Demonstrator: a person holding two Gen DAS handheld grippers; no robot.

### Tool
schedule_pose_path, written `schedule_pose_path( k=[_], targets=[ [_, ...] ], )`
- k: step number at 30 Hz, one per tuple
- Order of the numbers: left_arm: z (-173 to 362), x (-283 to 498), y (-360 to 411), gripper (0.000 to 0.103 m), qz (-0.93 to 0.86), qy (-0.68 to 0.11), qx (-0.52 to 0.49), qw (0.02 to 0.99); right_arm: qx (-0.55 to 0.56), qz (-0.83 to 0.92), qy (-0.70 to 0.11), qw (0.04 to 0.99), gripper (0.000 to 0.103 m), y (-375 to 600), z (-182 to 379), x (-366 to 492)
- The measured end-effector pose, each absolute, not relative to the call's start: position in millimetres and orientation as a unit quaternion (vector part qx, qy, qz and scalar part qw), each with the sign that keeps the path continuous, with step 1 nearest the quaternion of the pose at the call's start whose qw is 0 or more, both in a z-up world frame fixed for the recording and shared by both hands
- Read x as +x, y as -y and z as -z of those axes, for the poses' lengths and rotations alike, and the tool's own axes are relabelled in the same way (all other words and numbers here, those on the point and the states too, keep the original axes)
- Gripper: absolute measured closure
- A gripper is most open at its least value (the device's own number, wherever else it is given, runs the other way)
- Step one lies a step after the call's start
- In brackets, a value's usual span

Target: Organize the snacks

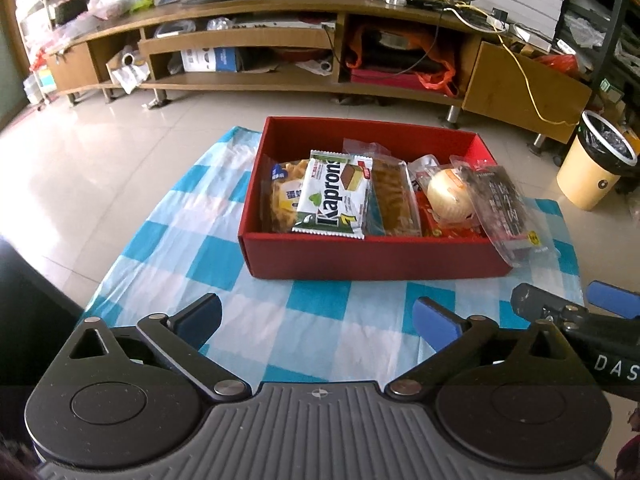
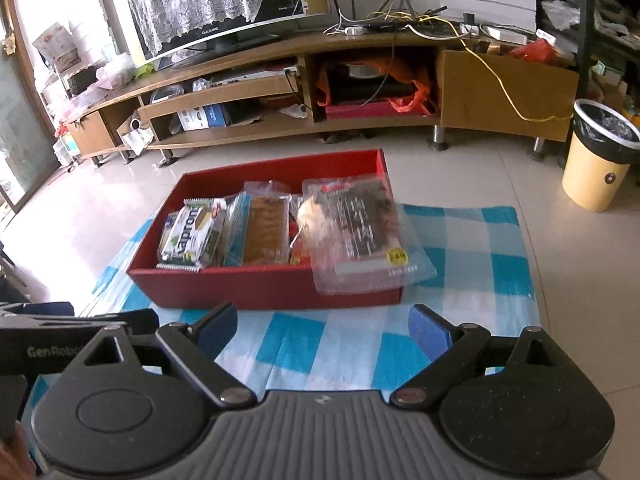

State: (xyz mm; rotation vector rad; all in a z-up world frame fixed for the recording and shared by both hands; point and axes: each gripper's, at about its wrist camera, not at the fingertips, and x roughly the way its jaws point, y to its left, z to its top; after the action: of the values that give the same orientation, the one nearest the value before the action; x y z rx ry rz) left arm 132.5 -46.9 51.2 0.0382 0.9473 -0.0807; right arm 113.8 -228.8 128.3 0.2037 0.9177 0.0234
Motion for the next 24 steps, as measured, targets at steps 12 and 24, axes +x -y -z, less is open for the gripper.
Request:
schedule_pose_path(
  k=[12, 24],
  targets=[
    [-52.6, 95.0, 46.7, 0.000, 0.041, -0.446, 0.033, 0.894, 0.113, -0.014, -0.442, 0.890, 0.010, 228.2, -131.7, 83.6],
    [-50.5, 67.2, 46.4, 0.000, 0.035, -0.439, 0.052, 0.896, 0.117, -0.022, -0.449, 0.885, 0.010, 225.1, -128.3, 55.1]
  ],
)
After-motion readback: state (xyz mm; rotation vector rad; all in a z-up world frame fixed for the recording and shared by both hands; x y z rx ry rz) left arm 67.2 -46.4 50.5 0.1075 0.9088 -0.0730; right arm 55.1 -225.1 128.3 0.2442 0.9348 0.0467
